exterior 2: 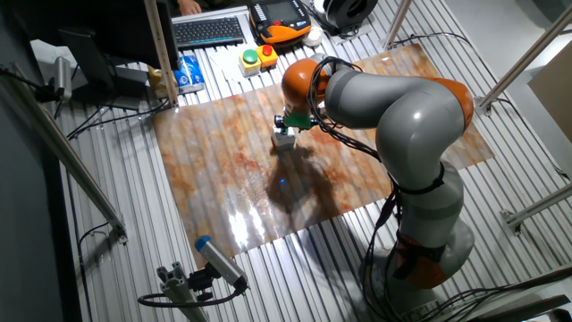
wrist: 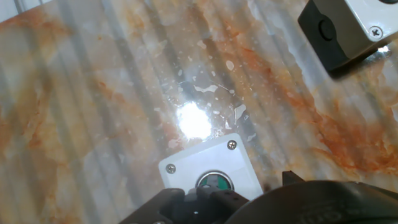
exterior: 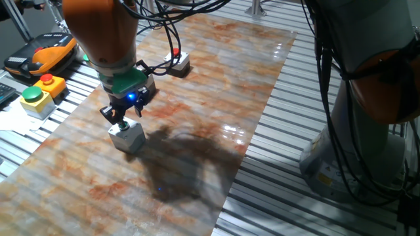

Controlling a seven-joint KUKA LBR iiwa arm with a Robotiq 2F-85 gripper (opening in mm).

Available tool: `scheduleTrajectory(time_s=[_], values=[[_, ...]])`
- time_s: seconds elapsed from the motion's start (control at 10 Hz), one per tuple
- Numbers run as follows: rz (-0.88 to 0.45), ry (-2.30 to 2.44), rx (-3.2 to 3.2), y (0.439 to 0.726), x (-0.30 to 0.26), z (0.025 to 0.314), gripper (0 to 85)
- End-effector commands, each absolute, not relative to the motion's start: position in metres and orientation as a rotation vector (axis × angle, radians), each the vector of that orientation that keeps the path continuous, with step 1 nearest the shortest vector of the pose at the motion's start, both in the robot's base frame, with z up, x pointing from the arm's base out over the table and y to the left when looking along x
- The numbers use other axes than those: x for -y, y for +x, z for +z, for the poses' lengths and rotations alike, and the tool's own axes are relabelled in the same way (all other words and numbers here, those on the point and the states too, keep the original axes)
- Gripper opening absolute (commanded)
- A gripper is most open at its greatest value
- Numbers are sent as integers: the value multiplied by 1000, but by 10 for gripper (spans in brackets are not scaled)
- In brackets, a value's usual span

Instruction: Press three buttons from left to right in sequence

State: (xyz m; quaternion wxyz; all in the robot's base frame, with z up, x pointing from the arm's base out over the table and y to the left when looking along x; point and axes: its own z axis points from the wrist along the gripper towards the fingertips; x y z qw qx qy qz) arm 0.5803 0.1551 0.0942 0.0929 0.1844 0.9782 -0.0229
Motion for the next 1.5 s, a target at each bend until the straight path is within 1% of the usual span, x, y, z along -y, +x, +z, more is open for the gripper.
scheduleTrajectory(time_s=[0.0,0.2,0.5,1.0,1.1,1.3,1.4], values=[[-71,547,-2907,579,-155,92,510],[-63,552,-2912,577,-155,99,510],[-52,582,-2938,572,-159,127,510],[-46,596,-2942,572,-164,136,510],[-37,590,-2949,572,-165,137,340],[-18,576,-2963,572,-165,138,340],[-19,568,-2969,572,-165,138,170]])
